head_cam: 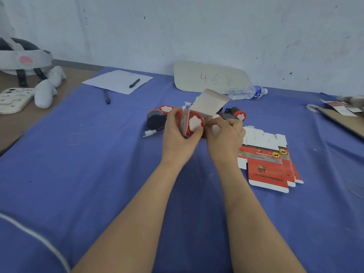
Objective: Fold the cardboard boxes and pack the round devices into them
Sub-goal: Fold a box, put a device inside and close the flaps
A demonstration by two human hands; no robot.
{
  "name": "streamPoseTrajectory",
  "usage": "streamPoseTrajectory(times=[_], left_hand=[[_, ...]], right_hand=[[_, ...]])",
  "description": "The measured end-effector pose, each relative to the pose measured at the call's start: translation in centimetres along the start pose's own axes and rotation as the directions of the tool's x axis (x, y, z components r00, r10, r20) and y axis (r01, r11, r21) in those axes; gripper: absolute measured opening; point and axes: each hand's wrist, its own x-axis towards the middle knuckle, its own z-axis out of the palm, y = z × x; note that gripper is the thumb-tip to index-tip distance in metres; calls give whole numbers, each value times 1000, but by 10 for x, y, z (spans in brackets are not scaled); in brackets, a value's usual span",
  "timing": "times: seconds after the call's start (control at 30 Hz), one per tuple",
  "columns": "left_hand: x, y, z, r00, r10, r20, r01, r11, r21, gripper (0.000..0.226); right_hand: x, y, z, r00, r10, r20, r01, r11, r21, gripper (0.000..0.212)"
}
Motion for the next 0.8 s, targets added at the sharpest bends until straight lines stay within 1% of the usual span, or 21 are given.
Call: streamPoseTrajectory(times=[0.07,0.1,0.17,0.2,0.27,0.3,0.33,0.37,0.4,0.43,0.5,0.53,0.57,0.6,0.63,0.7,0.73,0.8], left_hand=[[1,1,0,1000,-11,19,11,999,-32,47],[1,1,0,999,-15,37,16,999,-39,47],[1,1,0,997,-25,66,29,998,-52,47],[1,2,0,997,-31,75,36,997,-66,47],[1,3,0,995,-50,90,59,993,-102,48],[1,4,0,993,-62,98,74,990,-117,48],[1,4,0,991,-75,110,90,987,-130,47],[1,4,-1,988,-89,124,107,984,-140,44],[1,4,0,985,-104,141,124,982,-144,42],[1,3,0,981,-117,157,140,980,-139,42],[1,4,1,975,-140,173,163,979,-123,46],[1,5,1,975,-147,166,168,978,-121,47],[2,5,1,979,-141,147,160,979,-128,44],[3,6,0,984,-129,122,146,978,-148,38],[4,7,-1,987,-125,98,141,974,-179,34],[5,9,-4,989,-136,63,148,957,-251,35],[5,10,-5,990,-135,46,143,949,-281,39],[5,11,-7,988,-149,28,150,935,-322,44]], right_hand=[[-2,-1,1,997,-19,-68,27,993,114,22],[-2,-2,0,995,-9,-95,27,982,189,27],[-1,-3,-1,993,78,-93,-40,934,355,42],[0,-3,-2,988,147,-54,-108,886,451,49],[2,-3,-4,956,277,101,-279,741,610,55],[4,-2,-6,932,308,191,-355,677,645,51],[5,-1,-7,916,307,260,-400,632,663,42],[6,0,-7,911,288,296,-413,609,677,32],[6,0,-8,916,270,297,-402,602,690,25],[6,0,-8,929,259,265,-370,628,685,23],[5,-1,-6,970,210,120,-240,778,581,22],[3,-2,-4,986,157,58,-164,827,538,18],[1,-4,-4,994,102,33,-104,839,534,13],[-1,-6,-3,998,52,45,-68,832,550,8],[-3,-7,-2,998,10,69,-47,828,558,8],[-6,-9,-1,992,-46,118,-32,809,586,26],[-7,-11,-1,988,-46,146,-55,783,620,32],[-7,-11,-2,968,-22,250,-168,685,709,38]])
